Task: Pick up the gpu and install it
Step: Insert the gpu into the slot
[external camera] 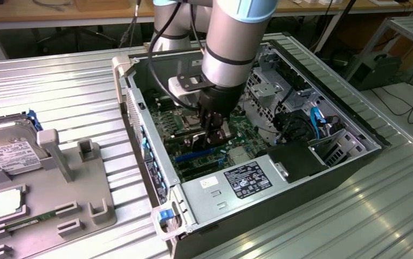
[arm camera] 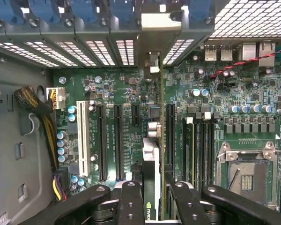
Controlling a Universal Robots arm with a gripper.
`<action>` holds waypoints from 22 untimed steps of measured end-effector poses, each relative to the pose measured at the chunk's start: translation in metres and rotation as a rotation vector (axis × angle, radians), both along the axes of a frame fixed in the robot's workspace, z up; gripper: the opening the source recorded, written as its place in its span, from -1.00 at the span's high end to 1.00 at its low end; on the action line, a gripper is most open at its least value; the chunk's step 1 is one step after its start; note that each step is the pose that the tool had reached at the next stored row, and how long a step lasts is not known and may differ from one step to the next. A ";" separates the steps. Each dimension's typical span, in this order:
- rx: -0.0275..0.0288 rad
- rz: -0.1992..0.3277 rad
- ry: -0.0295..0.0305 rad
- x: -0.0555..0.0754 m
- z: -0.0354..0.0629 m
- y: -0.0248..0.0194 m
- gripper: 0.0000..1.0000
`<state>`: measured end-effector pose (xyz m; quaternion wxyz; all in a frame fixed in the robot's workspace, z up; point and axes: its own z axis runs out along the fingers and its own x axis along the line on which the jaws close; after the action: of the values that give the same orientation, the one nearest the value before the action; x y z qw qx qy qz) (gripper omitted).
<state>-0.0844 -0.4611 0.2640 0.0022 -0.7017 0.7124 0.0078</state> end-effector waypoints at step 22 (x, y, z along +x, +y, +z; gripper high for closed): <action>0.0000 0.000 0.0058 -0.004 -0.0100 0.0012 0.46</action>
<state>-0.0883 -0.4599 0.2540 0.0001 -0.7016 0.7125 0.0098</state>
